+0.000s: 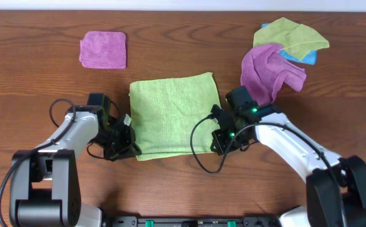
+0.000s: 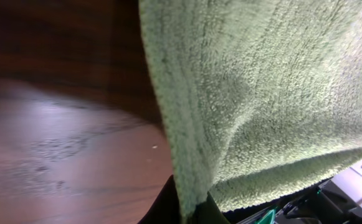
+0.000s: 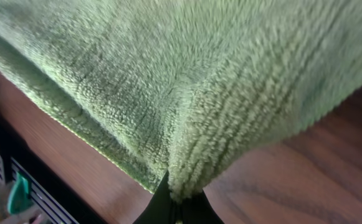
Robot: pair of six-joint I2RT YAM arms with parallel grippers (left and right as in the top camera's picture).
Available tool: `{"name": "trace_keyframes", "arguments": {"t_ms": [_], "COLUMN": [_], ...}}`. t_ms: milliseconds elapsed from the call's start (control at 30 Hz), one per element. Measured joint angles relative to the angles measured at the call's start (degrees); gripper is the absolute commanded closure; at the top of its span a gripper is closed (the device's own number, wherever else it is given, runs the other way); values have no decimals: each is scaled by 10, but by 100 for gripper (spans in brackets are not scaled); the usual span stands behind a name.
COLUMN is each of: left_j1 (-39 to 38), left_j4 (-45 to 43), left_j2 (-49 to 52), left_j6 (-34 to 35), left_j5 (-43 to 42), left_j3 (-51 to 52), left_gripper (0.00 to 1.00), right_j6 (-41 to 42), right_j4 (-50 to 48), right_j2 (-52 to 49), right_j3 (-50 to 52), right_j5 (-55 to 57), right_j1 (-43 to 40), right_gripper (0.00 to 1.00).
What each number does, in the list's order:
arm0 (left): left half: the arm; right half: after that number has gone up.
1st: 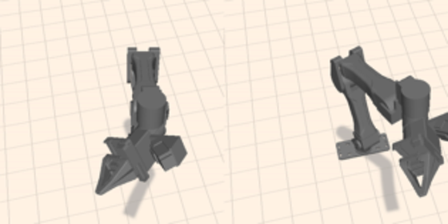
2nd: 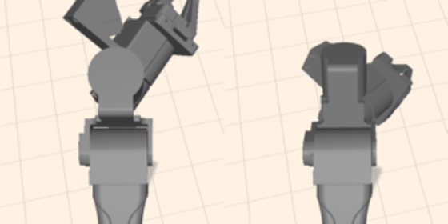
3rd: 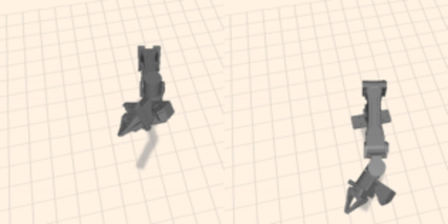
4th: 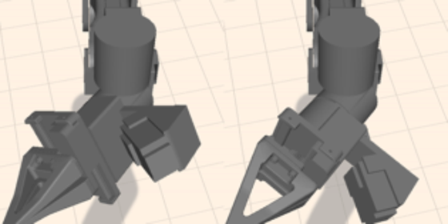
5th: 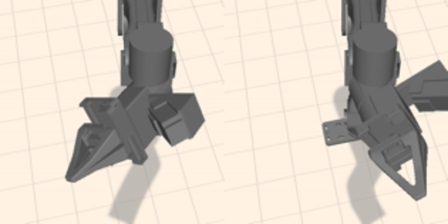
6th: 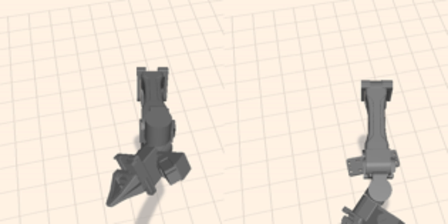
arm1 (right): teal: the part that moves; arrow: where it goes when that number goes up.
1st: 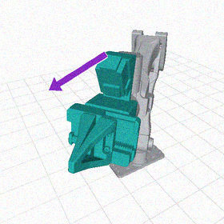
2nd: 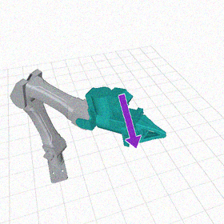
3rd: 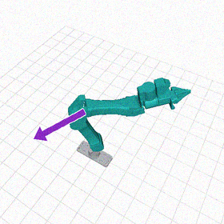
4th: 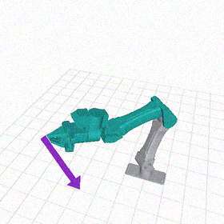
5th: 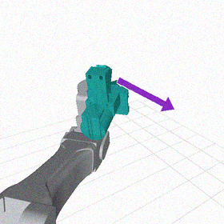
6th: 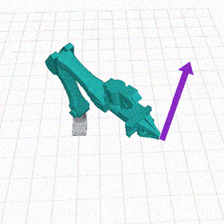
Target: Fold the cloth
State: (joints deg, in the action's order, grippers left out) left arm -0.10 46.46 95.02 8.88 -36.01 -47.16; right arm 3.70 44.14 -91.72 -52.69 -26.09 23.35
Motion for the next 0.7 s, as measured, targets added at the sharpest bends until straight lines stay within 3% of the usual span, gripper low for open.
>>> {"name": "trace_keyframes", "arguments": {"t_ms": [333,467,700], "left_j1": [12,12,12], "left_j4": [0,-5,-88], "left_j2": [0,0,0], "left_j6": [-8,11,60], "left_j5": [-21,-16,2], "left_j3": [-6,-60,-100], "left_gripper": [94,94,94], "right_j6": [29,36,40], "right_j4": [-38,-80,-181], "right_j2": [44,46,46], "right_j3": [0,1,2], "right_j5": [38,62,109], "right_j1": [2,2,2], "right_gripper": [99,99,99]}}
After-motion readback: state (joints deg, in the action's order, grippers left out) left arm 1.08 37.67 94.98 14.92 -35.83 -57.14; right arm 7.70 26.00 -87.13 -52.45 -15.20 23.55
